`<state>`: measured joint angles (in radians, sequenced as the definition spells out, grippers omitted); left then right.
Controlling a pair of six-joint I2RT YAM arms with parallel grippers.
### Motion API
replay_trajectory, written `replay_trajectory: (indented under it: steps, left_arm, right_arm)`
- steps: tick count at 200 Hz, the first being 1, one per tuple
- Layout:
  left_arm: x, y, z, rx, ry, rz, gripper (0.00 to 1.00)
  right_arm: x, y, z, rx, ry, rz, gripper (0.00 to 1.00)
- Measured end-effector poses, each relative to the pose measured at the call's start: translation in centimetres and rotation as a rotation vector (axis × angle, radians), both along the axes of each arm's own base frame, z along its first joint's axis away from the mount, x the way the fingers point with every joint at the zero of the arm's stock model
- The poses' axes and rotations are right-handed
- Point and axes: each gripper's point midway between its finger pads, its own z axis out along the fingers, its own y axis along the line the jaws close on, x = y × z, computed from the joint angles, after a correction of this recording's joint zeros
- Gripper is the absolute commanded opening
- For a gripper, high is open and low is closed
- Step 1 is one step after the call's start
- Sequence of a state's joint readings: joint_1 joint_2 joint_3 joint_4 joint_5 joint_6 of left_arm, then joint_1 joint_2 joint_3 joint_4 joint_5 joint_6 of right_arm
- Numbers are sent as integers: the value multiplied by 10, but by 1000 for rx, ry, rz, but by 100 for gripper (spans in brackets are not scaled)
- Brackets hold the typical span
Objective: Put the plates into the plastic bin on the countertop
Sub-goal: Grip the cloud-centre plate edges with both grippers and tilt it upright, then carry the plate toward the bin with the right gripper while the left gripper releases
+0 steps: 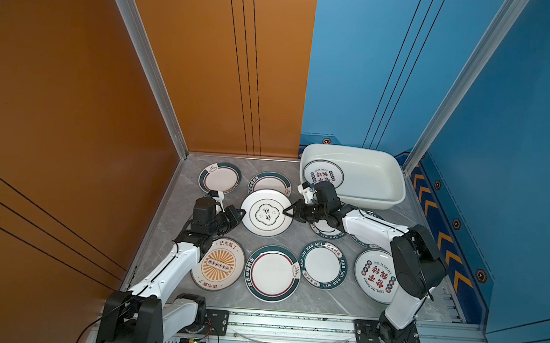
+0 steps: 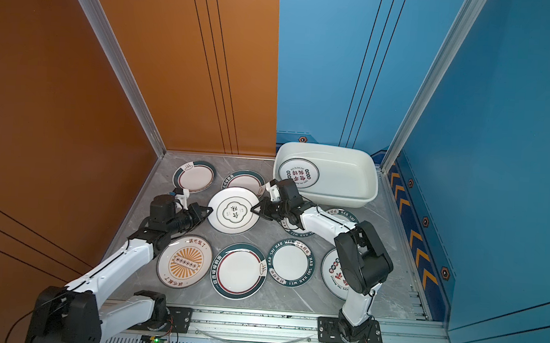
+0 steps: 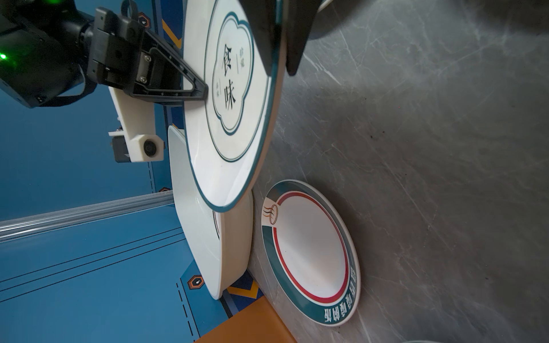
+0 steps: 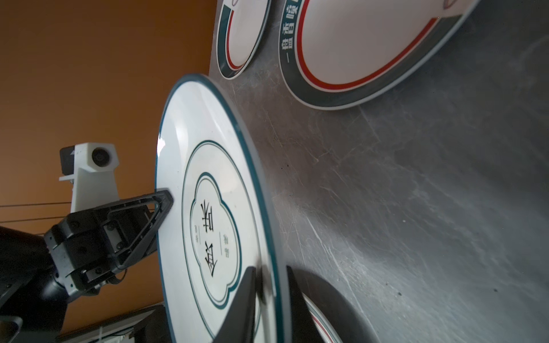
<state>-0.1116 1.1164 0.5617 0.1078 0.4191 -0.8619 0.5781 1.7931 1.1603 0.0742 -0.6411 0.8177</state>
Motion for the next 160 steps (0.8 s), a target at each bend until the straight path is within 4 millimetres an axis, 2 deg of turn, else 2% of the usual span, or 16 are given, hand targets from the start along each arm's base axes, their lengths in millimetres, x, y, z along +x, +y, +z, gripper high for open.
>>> replay_trajectory:
  steps: [12,29,44,67,92,116,135,143,160]
  left_arm:
    - [1,-2,-4,2,10,-4,0]
    - [5,-5,-1,4,4,-8,0]
    - [6,-5,2,8,-2,-7,6]
    - [7,-6,2,24,-9,-5,25]
    - [5,-16,4,43,-23,-47,47]
    - [4,-21,7,48,-35,-66,65]
    - [3,-22,7,63,-42,-76,84]
    - [2,-22,8,67,-45,-75,98]
    - [1,-21,13,73,-62,-73,98]
  right_arm:
    - [4,-1,4,21,13,-18,0]
    - [6,-4,5,30,28,-27,0]
    - [8,-5,7,34,28,-31,0]
    - [10,-5,12,42,15,-23,0]
    - [11,-4,18,26,-7,0,0]
    - [22,-12,30,14,-26,-8,0]
    - [43,-32,43,4,-45,-53,0]
    - [54,-43,49,-3,-59,-83,0]
    - [80,-72,63,-29,-90,-159,0]
